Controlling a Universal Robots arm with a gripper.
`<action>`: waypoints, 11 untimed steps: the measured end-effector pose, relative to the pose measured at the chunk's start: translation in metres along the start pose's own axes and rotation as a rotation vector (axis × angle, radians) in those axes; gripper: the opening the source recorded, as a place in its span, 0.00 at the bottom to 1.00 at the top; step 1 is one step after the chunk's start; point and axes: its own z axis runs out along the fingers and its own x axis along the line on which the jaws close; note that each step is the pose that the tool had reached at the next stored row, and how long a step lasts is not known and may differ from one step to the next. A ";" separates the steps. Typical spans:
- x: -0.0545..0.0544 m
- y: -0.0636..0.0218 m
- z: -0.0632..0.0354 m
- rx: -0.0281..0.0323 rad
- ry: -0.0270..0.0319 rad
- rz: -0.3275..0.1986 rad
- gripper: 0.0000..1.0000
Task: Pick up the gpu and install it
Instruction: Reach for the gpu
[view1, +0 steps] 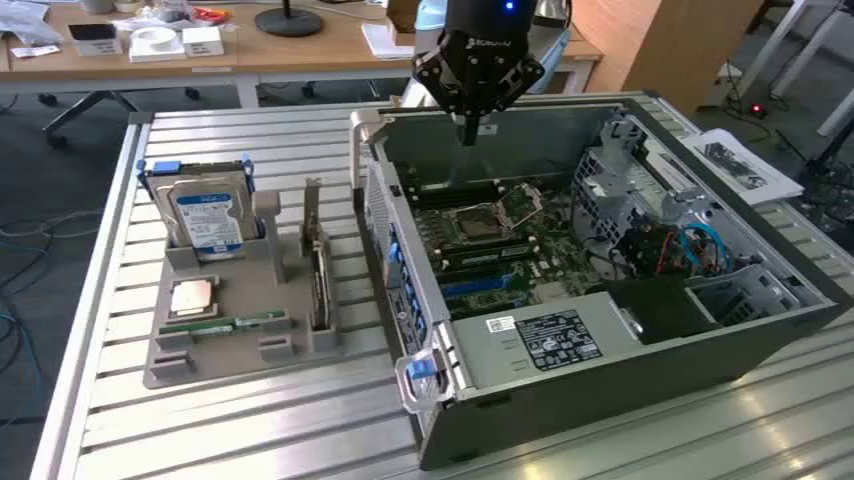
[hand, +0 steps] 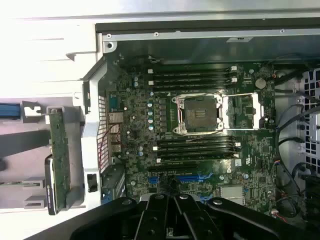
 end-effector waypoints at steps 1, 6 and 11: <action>0.000 0.0000 0.0000 0.0000 0.0000 0.000 0.11; 0.000 0.0000 0.0000 -0.0001 -0.0001 0.000 0.11; 0.003 -0.0002 -0.0001 0.0000 0.0000 0.000 0.11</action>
